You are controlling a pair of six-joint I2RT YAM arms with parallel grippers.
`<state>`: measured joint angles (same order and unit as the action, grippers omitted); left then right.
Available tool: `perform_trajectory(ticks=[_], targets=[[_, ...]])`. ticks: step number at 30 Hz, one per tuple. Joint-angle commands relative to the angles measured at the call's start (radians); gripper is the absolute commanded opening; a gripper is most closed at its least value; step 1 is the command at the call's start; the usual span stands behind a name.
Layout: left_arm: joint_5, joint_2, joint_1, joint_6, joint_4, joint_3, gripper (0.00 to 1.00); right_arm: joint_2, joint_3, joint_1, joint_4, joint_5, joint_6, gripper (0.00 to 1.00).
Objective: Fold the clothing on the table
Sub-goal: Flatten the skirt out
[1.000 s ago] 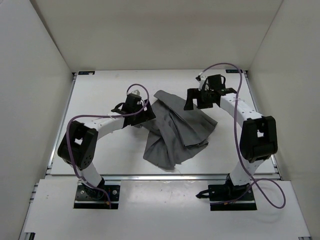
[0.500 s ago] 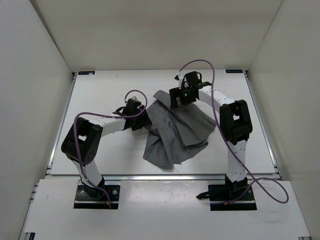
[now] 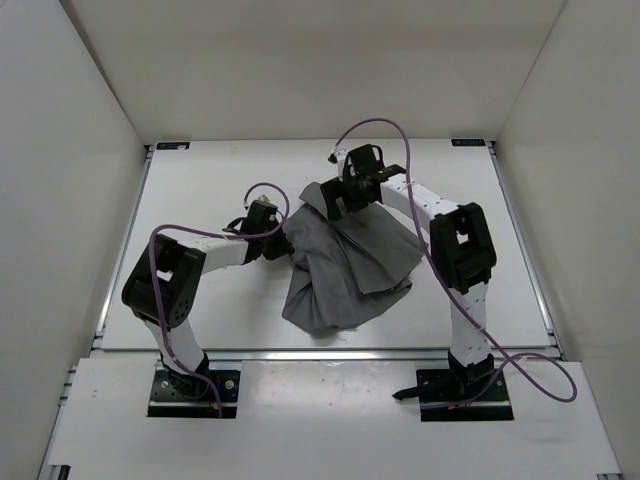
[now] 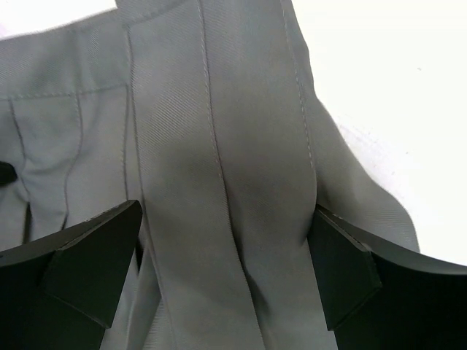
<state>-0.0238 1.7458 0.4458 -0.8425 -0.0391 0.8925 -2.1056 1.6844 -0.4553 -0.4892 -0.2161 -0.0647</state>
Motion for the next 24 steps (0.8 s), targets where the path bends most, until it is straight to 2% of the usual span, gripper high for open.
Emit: perform_trajectory(ticks=[1, 10, 15, 19, 20, 22, 23, 24], targets=[[-0.014, -0.009, -0.012, 0.011, 0.016, 0.005, 0.01, 0.055, 0.06, -0.022, 0.015, 0.014, -0.012, 0.92], [-0.037, -0.04, -0.033, 0.037, 0.018, -0.02, 0.0, 0.003, 0.077, -0.098, 0.06, 0.057, -0.032, 0.91], [-0.053, -0.075, -0.059, 0.046, 0.025, -0.04, 0.0, -0.04, 0.086, -0.135, 0.063, 0.252, -0.029, 0.9], [-0.062, -0.077, -0.065, 0.06, 0.025, -0.049, 0.0, -0.085, 0.116, -0.149, 0.07, 0.328, -0.076, 0.85], [-0.064, -0.077, -0.064, 0.062, 0.021, -0.049, 0.0, -0.1, 0.12, -0.152, 0.066, 0.34, -0.084, 0.77], [-0.071, -0.078, -0.064, 0.069, 0.015, -0.038, 0.0, -0.128, 0.132, -0.155, 0.058, 0.374, -0.08, 0.52], [-0.076, -0.08, -0.07, 0.074, 0.015, -0.04, 0.0, -0.126, 0.133, -0.157, 0.058, 0.4, -0.076, 0.48], [-0.073, -0.083, -0.067, 0.075, 0.007, -0.037, 0.0, -0.129, 0.132, -0.154, 0.057, 0.428, -0.063, 0.35]])
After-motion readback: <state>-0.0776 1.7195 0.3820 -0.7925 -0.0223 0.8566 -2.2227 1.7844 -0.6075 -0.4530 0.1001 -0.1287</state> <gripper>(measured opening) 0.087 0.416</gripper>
